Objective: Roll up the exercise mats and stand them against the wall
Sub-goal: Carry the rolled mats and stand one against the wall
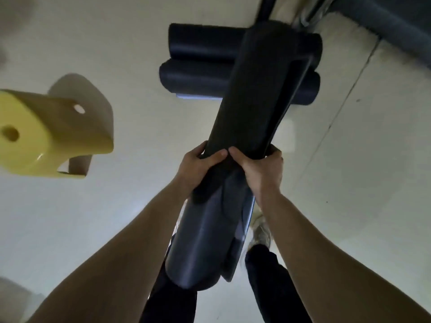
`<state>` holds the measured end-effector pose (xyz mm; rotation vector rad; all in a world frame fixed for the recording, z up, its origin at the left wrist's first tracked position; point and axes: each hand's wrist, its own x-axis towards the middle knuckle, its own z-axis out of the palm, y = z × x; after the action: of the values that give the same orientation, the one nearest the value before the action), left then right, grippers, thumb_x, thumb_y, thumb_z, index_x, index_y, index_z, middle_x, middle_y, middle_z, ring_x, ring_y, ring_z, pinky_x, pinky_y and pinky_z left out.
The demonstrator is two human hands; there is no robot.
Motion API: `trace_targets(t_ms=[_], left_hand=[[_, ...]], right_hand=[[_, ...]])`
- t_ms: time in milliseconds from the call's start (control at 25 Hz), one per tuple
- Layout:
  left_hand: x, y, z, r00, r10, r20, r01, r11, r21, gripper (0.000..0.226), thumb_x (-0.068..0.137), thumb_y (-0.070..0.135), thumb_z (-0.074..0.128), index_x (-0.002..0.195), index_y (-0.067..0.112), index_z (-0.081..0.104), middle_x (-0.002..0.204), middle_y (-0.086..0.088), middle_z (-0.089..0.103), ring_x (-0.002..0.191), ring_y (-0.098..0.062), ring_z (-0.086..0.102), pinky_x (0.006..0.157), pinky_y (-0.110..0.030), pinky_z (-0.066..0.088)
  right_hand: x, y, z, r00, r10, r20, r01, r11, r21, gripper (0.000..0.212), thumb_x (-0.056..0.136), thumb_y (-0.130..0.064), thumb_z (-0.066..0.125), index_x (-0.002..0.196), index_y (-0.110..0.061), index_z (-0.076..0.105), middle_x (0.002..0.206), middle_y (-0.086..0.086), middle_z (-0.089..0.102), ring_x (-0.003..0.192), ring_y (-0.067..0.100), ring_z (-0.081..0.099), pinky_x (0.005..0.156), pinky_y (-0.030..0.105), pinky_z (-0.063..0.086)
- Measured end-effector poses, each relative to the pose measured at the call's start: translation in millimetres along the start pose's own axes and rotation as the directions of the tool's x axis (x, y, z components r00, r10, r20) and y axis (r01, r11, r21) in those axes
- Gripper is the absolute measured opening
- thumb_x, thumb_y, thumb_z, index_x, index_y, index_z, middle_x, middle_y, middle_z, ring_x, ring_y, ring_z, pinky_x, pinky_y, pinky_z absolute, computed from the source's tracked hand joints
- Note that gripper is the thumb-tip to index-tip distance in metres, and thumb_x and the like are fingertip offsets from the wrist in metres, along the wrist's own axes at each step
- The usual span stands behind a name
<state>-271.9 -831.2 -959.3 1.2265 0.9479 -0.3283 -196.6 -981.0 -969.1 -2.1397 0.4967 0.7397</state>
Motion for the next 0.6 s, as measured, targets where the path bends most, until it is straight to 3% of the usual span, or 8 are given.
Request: trace_targets(t_ms=[120,280,440,520,600], left_hand=[[-78,23,-69,0.985,-0.017,-0.173,-0.021,0.976,-0.216,0.035,0.086,0.027,0.081,0.12,0.024,0.072,0.106,0.003,0.079,0.098,-0.016,0.075,0.085,-0.025,0.058],[-175,37,-209,0.914,-0.052,-0.403,-0.146,0.885,-0.443,0.037,0.088,0.024,0.078,0.123,0.019,0.068,0.109,0.0,0.078,0.1,-0.017,0.075,0.081,-0.023,0.058],[-250,39,-354,0.83,-0.077,-0.553,-0.261,0.822,-0.506,0.02,0.097,0.033,0.065,0.117,0.037,0.068,0.1,0.019,0.077,0.09,0.002,0.073,0.078,-0.021,0.055],[-282,40,-430,0.788,-0.095,-0.609,-0.31,0.793,-0.524,0.019,0.1,0.033,0.058,0.115,0.04,0.068,0.098,0.024,0.076,0.085,0.007,0.071,0.078,-0.021,0.054],[-305,41,-500,0.75,-0.103,-0.653,-0.35,0.775,-0.525,0.02,0.101,0.034,0.058,0.117,0.041,0.067,0.102,0.024,0.076,0.089,0.007,0.071,0.084,-0.023,0.054]], right_hand=[[-76,-59,36,0.949,-0.18,0.257,0.199,0.979,-0.051,0.096,0.057,-0.077,0.077,0.142,-0.041,0.05,0.135,-0.002,0.057,0.113,0.021,0.065,0.098,0.043,0.058],[-194,-153,147,0.775,-0.222,0.591,0.39,0.904,-0.172,0.112,0.06,-0.083,0.07,0.156,-0.051,0.023,0.142,0.005,0.051,0.118,0.029,0.063,0.104,0.047,0.053],[-313,-225,270,0.616,-0.283,0.735,0.614,0.757,-0.223,0.11,0.071,-0.077,0.072,0.16,-0.033,0.023,0.151,0.001,0.048,0.131,0.029,0.057,0.109,0.048,0.049],[-365,-254,330,0.544,-0.294,0.786,0.669,0.718,-0.194,0.109,0.066,-0.079,0.072,0.156,-0.03,0.034,0.148,-0.003,0.053,0.13,0.025,0.059,0.107,0.045,0.051],[-408,-283,390,0.485,-0.251,0.838,0.695,0.692,-0.195,0.105,0.071,-0.075,0.075,0.157,-0.032,0.033,0.149,0.001,0.044,0.129,0.026,0.058,0.106,0.038,0.049]])
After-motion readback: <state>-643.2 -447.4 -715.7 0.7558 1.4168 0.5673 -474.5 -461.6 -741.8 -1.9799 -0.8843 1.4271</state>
